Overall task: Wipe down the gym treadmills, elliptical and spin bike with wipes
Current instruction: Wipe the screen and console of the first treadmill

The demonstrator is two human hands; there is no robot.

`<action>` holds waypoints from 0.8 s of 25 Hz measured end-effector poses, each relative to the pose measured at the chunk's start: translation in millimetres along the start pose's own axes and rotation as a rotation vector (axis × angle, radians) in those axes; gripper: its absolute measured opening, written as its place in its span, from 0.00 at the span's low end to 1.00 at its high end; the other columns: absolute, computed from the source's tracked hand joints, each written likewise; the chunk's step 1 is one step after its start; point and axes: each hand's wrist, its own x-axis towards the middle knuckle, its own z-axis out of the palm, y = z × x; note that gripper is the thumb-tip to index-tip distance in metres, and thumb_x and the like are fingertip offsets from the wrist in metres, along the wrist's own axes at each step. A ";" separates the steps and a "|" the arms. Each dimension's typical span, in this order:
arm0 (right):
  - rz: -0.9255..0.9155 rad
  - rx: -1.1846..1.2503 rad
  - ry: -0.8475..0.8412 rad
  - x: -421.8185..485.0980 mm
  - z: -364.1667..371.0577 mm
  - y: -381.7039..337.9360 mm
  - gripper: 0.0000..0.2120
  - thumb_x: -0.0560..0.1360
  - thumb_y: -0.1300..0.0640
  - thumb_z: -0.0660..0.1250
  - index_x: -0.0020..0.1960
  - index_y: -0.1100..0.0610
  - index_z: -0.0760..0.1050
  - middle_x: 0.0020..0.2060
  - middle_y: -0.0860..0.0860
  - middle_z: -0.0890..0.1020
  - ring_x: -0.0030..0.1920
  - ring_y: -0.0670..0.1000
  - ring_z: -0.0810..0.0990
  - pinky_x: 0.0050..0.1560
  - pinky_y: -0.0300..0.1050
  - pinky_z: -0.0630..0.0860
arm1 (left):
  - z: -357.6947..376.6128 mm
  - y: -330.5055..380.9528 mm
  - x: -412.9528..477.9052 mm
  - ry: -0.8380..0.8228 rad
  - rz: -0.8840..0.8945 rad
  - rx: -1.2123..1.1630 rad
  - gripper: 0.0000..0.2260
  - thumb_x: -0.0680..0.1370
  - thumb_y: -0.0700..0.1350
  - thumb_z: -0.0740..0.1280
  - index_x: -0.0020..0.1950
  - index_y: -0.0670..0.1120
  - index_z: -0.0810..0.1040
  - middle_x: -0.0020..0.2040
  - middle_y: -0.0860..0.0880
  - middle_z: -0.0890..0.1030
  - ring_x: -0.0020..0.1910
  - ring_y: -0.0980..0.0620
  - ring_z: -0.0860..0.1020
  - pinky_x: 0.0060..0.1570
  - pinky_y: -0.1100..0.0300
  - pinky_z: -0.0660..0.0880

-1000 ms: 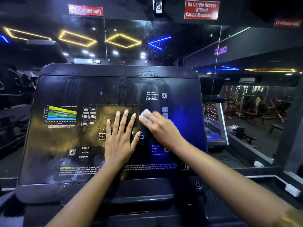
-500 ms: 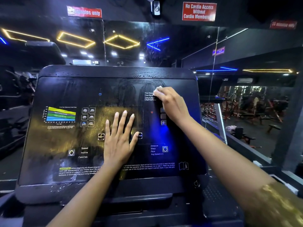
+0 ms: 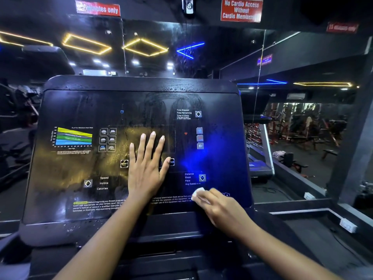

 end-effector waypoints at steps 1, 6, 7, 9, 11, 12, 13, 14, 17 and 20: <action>0.008 0.060 0.033 -1.6 -4.0 1.5 0.14 0.73 0.61 0.57 0.52 0.55 0.79 0.48 0.47 0.79 0.40 0.47 0.74 0.20 0.39 0.72 | -0.1 -0.4 -0.5 -0.002 0.000 -0.003 0.26 0.79 0.57 0.49 0.75 0.47 0.62 0.75 0.45 0.63 0.74 0.44 0.56 0.72 0.46 0.46; 0.235 0.125 0.238 62.0 -23.8 41.2 0.17 0.72 0.61 0.56 0.53 0.56 0.81 0.49 0.50 0.82 0.47 0.52 0.80 0.33 0.48 0.80 | -0.4 -1.0 0.4 -0.024 -0.003 -0.011 0.28 0.81 0.59 0.42 0.75 0.47 0.62 0.75 0.45 0.62 0.74 0.44 0.56 0.72 0.46 0.45; 0.259 0.088 0.228 75.2 -21.9 41.1 0.18 0.72 0.61 0.55 0.53 0.57 0.80 0.49 0.51 0.82 0.47 0.53 0.80 0.31 0.49 0.80 | -0.7 -1.0 0.5 -0.028 -0.003 -0.015 0.28 0.81 0.59 0.42 0.75 0.47 0.61 0.75 0.45 0.62 0.74 0.44 0.56 0.72 0.46 0.45; 0.241 -0.007 0.169 82.7 -12.0 27.3 0.16 0.72 0.63 0.56 0.54 0.59 0.79 0.49 0.51 0.80 0.43 0.53 0.78 0.22 0.45 0.76 | -1.1 -0.8 -0.4 -0.034 0.001 -0.016 0.28 0.81 0.59 0.42 0.75 0.47 0.62 0.75 0.45 0.63 0.74 0.44 0.57 0.72 0.46 0.45; 0.163 -0.045 0.109 63.4 -0.6 3.3 0.15 0.70 0.66 0.63 0.55 0.58 0.78 0.49 0.50 0.79 0.39 0.50 0.74 0.19 0.42 0.72 | -1.0 -1.7 -0.1 -0.044 0.002 -0.020 0.28 0.81 0.59 0.42 0.75 0.47 0.62 0.75 0.44 0.63 0.74 0.44 0.57 0.72 0.46 0.45; 0.101 -0.043 0.084 45.7 4.2 -8.2 0.15 0.70 0.66 0.64 0.56 0.58 0.77 0.49 0.50 0.79 0.39 0.49 0.73 0.20 0.40 0.71 | -0.7 -1.8 0.2 -0.045 0.003 -0.024 0.27 0.81 0.59 0.43 0.75 0.47 0.62 0.75 0.45 0.63 0.74 0.44 0.57 0.72 0.46 0.46; 0.041 -0.027 0.058 26.4 7.9 -18.2 0.16 0.71 0.65 0.62 0.56 0.58 0.78 0.50 0.50 0.79 0.39 0.48 0.73 0.21 0.39 0.71 | -0.6 -1.6 -0.2 -0.047 0.005 -0.030 0.27 0.81 0.59 0.44 0.75 0.47 0.62 0.75 0.45 0.63 0.74 0.44 0.57 0.72 0.46 0.46; -0.008 -0.002 0.035 8.5 11.3 -25.3 0.16 0.72 0.64 0.60 0.57 0.58 0.78 0.51 0.50 0.80 0.40 0.48 0.73 0.24 0.39 0.72 | -1.0 -2.1 -0.9 -0.045 0.008 -0.040 0.26 0.81 0.59 0.46 0.75 0.47 0.62 0.75 0.45 0.63 0.74 0.44 0.57 0.72 0.45 0.47; -0.061 0.073 0.003 -20.4 8.9 -15.7 0.16 0.72 0.62 0.58 0.55 0.56 0.80 0.52 0.48 0.81 0.44 0.48 0.77 0.29 0.39 0.77 | -4.9 -0.8 -1.8 -0.024 0.005 -0.116 0.26 0.79 0.57 0.51 0.74 0.46 0.64 0.74 0.44 0.64 0.74 0.44 0.57 0.71 0.45 0.47; 0.040 0.086 0.169 2.6 -13.8 31.6 0.15 0.72 0.63 0.59 0.53 0.57 0.81 0.49 0.50 0.82 0.46 0.51 0.80 0.40 0.42 0.79 | -10.6 14.9 6.0 -0.013 0.033 -0.171 0.26 0.78 0.56 0.53 0.74 0.45 0.65 0.74 0.44 0.65 0.74 0.44 0.57 0.71 0.46 0.49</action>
